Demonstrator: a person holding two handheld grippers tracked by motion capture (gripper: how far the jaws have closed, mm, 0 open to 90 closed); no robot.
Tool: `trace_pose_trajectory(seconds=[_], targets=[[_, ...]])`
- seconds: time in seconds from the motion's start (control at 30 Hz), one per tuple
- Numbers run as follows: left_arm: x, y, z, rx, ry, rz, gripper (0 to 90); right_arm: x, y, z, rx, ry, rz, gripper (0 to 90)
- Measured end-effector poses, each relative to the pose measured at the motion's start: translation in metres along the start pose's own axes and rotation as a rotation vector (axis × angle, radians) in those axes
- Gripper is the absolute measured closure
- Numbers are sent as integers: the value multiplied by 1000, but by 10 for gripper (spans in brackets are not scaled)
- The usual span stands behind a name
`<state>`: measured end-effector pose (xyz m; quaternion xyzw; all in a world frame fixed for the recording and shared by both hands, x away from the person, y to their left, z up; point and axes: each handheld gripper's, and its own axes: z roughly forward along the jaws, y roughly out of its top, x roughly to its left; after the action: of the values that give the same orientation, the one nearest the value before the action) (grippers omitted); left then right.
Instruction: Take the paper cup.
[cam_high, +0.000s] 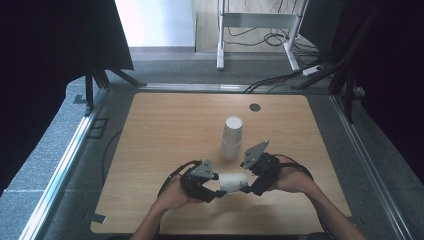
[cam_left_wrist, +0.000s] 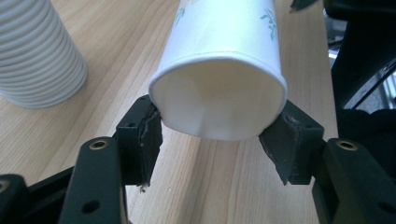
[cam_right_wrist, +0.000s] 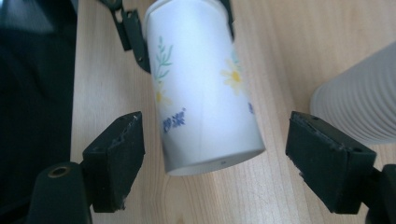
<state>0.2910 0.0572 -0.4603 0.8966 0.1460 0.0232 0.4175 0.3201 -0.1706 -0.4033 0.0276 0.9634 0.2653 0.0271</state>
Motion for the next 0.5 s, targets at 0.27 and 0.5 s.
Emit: trace_pose_trajectory(seconds=[0.27,0.5], targets=[[-3,5,-2,93,18,34,398,8,20,25,169,9,-113,225],[-6,6,0,106,15,24,398,13,28,44,279,11,-176,270]])
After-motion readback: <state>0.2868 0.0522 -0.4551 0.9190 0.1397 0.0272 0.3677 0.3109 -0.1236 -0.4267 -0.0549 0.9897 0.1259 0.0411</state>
